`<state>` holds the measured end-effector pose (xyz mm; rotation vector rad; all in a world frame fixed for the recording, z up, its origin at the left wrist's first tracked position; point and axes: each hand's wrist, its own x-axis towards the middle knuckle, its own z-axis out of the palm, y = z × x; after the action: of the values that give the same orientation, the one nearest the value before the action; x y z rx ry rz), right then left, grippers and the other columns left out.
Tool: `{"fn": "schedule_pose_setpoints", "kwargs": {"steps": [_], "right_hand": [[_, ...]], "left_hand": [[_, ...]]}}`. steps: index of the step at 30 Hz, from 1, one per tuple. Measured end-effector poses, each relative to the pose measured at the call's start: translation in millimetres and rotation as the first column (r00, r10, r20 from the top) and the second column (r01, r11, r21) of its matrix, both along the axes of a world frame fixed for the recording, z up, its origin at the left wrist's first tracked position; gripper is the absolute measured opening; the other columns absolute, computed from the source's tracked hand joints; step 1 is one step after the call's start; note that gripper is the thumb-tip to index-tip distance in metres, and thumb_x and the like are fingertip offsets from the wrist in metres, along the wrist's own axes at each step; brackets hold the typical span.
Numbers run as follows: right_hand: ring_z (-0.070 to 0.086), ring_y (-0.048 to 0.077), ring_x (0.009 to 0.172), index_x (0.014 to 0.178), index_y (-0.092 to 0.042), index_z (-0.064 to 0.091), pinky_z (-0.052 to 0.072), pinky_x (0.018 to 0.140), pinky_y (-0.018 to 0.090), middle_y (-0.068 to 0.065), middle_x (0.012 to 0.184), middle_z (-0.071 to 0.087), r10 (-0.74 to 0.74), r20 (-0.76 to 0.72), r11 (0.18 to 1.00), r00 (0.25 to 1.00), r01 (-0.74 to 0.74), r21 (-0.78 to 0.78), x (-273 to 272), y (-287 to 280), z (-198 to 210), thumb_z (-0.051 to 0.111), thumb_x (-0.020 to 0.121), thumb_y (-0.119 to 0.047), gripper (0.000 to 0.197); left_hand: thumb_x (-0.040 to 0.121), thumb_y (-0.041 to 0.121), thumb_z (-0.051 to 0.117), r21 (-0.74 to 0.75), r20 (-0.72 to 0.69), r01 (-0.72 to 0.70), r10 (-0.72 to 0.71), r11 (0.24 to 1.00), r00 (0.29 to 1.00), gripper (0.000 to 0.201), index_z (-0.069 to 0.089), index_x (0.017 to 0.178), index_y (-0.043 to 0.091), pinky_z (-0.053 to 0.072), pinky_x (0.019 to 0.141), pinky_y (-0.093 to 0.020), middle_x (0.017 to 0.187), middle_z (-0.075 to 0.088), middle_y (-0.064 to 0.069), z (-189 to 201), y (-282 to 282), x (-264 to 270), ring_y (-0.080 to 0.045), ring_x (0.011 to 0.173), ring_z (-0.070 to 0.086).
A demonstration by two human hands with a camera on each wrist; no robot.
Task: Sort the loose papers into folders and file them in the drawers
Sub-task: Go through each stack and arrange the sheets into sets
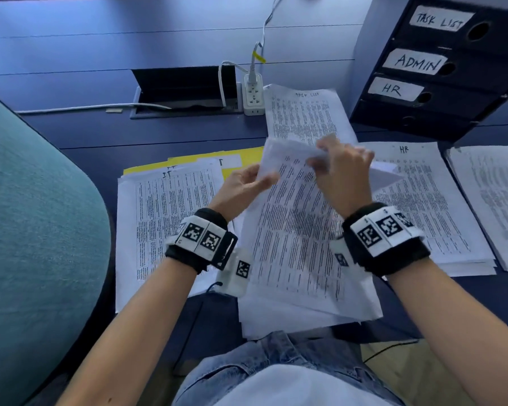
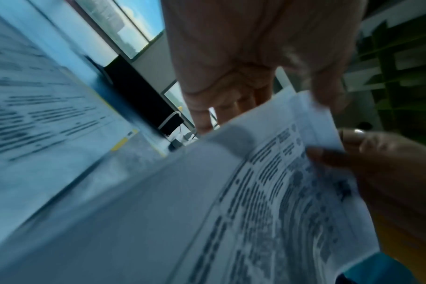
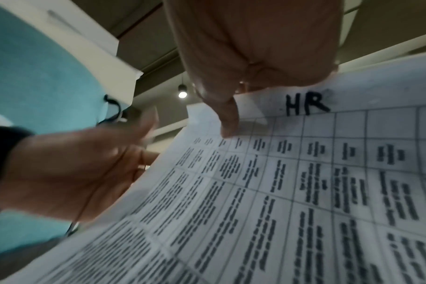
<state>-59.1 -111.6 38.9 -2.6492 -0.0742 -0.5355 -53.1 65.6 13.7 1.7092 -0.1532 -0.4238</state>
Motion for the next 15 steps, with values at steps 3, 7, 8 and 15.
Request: {"fn": "schedule_pose_setpoints", "kwargs": {"steps": [3, 7, 8, 15], "right_hand": [[0.049, 0.016, 0.109, 0.120, -0.009, 0.052, 0.018, 0.096, 0.029, 0.004, 0.113, 0.058, -0.053, 0.058, 0.978, 0.997, 0.041, 0.203, 7, -1, 12, 0.064, 0.086, -0.021, 0.039], [0.028, 0.025, 0.135, 0.142, -0.009, 0.027, 0.019, 0.111, 0.048, 0.011, 0.145, 0.032, -0.350, -0.047, 0.793, 0.936, 0.323, 0.516, -2, -19, 6, 0.068, 0.081, -0.036, 0.078], [0.033, 0.026, 0.133, 0.142, -0.010, 0.026, 0.027, 0.111, 0.046, 0.011, 0.144, 0.035, -0.294, -0.178, 0.670, 0.939, 0.335, 0.662, -7, -24, 2, 0.067, 0.083, -0.033, 0.076], [0.058, 0.016, 0.081, 0.108, -0.005, 0.055, 0.045, 0.061, 0.015, 0.002, 0.092, 0.060, 0.014, -0.352, 0.735, 0.936, 0.229, 0.638, -37, -13, -34, 0.049, 0.091, 0.000, 0.018]], "left_hand": [[0.091, 0.009, 0.056, 0.015, 0.084, -0.182, 0.180, 0.983, 0.980, 0.010, 0.060, 0.100, 0.010, 0.052, 0.084, -0.040, 0.094, 0.065, -0.011, 9, -8, -1, -0.016, 0.077, 0.061], [0.093, 0.006, 0.050, -0.121, 0.130, -0.406, 0.420, 0.906, 0.898, 0.012, 0.059, 0.099, 0.011, 0.051, 0.083, -0.045, 0.083, 0.064, -0.002, 19, -1, 1, -0.025, 0.084, 0.060], [0.094, 0.004, 0.048, -0.181, 0.122, -0.429, 0.453, 0.885, 0.883, 0.013, 0.058, 0.103, 0.006, 0.051, 0.084, -0.043, 0.086, 0.063, -0.004, 20, 2, 1, -0.025, 0.085, 0.060], [0.090, 0.014, 0.058, 0.158, 0.062, -0.378, 0.373, 0.912, 0.926, 0.027, 0.056, 0.114, 0.003, 0.049, 0.087, -0.037, 0.104, 0.063, -0.015, 4, 5, 1, -0.028, 0.096, 0.060]]}}
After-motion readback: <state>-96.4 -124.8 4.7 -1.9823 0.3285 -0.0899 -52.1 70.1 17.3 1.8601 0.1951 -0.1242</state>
